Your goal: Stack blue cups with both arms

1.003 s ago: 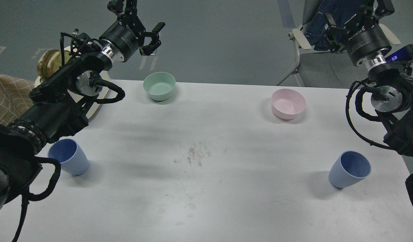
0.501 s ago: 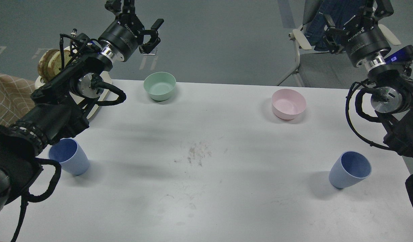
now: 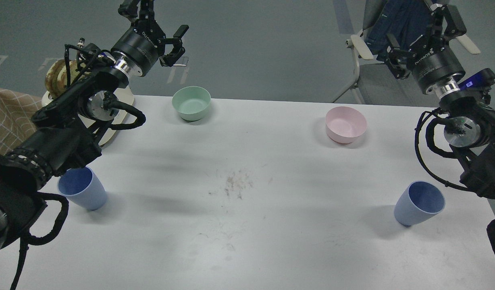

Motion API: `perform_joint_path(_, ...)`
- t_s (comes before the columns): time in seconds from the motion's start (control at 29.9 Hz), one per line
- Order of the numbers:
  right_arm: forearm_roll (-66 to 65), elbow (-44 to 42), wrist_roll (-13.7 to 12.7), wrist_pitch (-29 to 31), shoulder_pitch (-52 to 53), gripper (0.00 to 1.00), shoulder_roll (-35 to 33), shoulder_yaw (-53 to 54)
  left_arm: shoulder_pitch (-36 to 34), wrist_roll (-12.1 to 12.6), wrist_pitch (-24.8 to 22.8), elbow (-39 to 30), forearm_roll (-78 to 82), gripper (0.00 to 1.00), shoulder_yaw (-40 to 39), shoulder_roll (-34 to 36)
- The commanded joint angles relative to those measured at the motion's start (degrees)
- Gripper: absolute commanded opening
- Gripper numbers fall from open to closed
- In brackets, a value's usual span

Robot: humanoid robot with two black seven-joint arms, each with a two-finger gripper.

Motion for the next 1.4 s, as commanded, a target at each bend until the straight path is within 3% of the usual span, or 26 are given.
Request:
perform_joint_path(0.0,-0.03,0.02,0.00,0.00,0.39,1.00,0.08,0.03,-0.04,-0.34,0.00,0.21,0.25,0.98,0.17,0.15)
perform_joint_path(0.17,-0.03,0.02,0.00,0.00,0.39,1.00,0.08,0.03,-0.04,-3.59,0.00,0.22,0.25,0.98,0.17,0.15)
perform_joint_path(1.37,-0.38,0.02,0.00,0.00,0.30,1.00,0.34,-0.06,-0.74,-4.30,0.00,-0.40,0.87,0.98,0.08,0.32)
